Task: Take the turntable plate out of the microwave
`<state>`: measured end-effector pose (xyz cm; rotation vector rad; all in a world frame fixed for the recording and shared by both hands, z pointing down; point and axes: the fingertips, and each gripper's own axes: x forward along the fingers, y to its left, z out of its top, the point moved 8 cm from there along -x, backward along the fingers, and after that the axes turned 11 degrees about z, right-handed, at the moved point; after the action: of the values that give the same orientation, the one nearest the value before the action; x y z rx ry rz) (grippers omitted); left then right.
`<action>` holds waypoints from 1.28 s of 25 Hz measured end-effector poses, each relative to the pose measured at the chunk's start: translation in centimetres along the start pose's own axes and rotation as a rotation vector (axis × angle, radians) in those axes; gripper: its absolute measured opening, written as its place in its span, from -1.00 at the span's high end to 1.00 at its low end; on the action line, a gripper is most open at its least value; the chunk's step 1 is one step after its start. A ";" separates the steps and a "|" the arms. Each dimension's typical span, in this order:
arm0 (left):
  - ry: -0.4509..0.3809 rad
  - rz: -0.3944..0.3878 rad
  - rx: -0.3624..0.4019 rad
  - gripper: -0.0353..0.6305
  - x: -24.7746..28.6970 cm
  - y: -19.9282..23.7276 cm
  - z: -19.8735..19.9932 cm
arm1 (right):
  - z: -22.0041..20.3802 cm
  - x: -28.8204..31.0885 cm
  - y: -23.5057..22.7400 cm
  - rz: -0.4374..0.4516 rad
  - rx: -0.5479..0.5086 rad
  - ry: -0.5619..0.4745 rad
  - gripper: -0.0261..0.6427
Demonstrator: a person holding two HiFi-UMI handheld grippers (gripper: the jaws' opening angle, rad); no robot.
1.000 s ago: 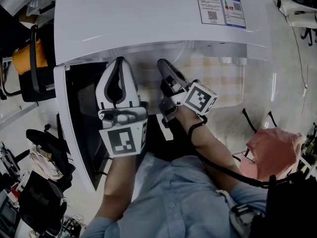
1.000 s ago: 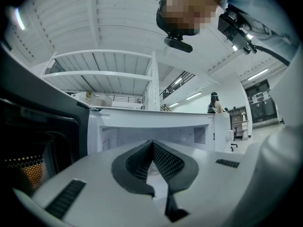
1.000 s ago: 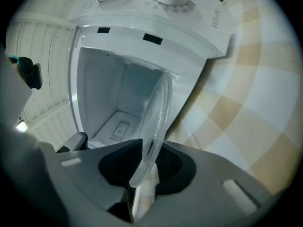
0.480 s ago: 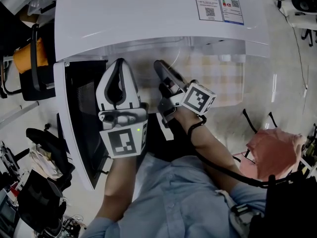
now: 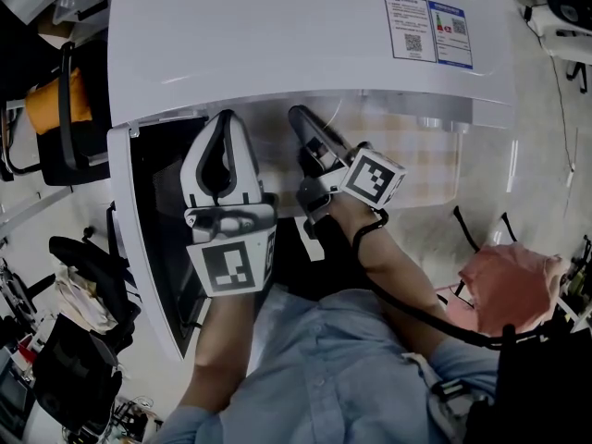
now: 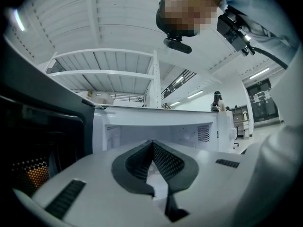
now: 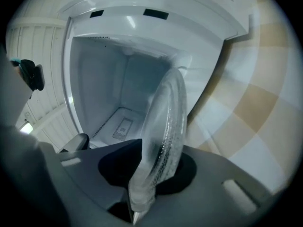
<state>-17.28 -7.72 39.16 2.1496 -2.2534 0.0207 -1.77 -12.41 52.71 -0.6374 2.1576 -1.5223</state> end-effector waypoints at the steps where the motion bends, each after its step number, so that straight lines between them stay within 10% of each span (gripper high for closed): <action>1: 0.001 0.001 0.000 0.87 0.1 0.1 0.0 | 0.0 0.1 -0.1 -0.001 0.001 0.004 0.72; 32: -0.044 0.026 0.036 0.87 -5.0 -2.3 1.7 | -1.4 -6.6 1.6 0.140 0.173 -0.036 0.84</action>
<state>-14.79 -2.90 37.28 2.1586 -2.3230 0.0147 2.56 -7.01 52.17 -0.4424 1.9731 -1.5876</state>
